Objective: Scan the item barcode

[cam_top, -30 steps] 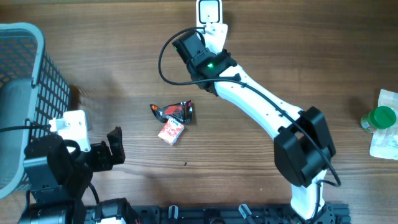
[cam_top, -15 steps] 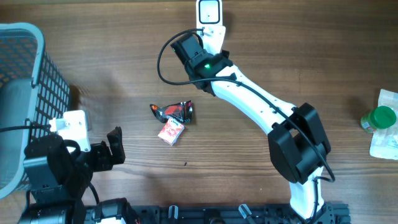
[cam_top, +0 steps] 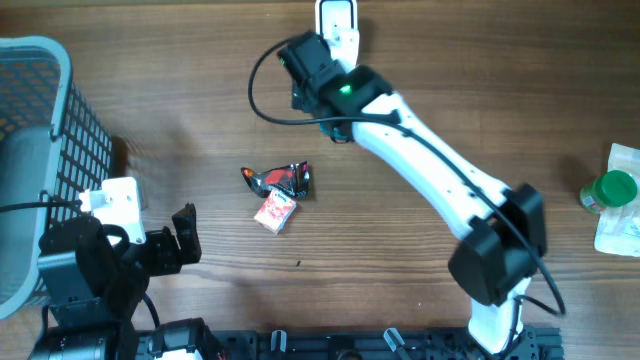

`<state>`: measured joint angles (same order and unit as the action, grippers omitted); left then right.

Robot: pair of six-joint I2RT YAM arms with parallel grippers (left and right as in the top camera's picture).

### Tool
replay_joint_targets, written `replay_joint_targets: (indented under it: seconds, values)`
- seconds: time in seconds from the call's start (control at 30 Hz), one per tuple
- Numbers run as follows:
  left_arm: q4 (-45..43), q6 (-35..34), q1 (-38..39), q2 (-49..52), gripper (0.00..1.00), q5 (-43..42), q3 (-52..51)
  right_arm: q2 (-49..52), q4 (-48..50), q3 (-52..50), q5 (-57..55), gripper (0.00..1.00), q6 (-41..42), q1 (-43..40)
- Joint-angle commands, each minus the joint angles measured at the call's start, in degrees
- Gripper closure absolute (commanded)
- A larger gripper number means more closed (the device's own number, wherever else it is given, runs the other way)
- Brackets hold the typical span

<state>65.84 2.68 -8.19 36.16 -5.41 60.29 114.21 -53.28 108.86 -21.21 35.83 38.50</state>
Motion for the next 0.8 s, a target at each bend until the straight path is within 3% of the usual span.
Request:
replay_joint_targets:
  seconds: [0.0, 0.23, 0.53, 0.77]
  values:
    - [-0.2, -0.55, 0.35, -0.09, 0.0, -0.28, -0.02, -2.84, -4.02, 5.44, 21.62, 0.0, -0.9, -4.63]
    - [-0.2, -0.55, 0.37, -0.09, 0.0, -0.28, -0.02, -2.73, -13.62, 5.57, 28.2, 0.01, 7.56, -13.2]
    - [-0.2, -0.55, 0.37, -0.09, 0.0, -0.28, -0.02, -0.07, -15.28, 5.57, 30.23, 0.0, 15.37, -12.39]
    - [-0.17, -0.55, 0.35, -0.09, 0.0, -0.28, -0.02, 4.52, -13.64, 5.57, 28.57, 0.0, 16.5, -11.02]
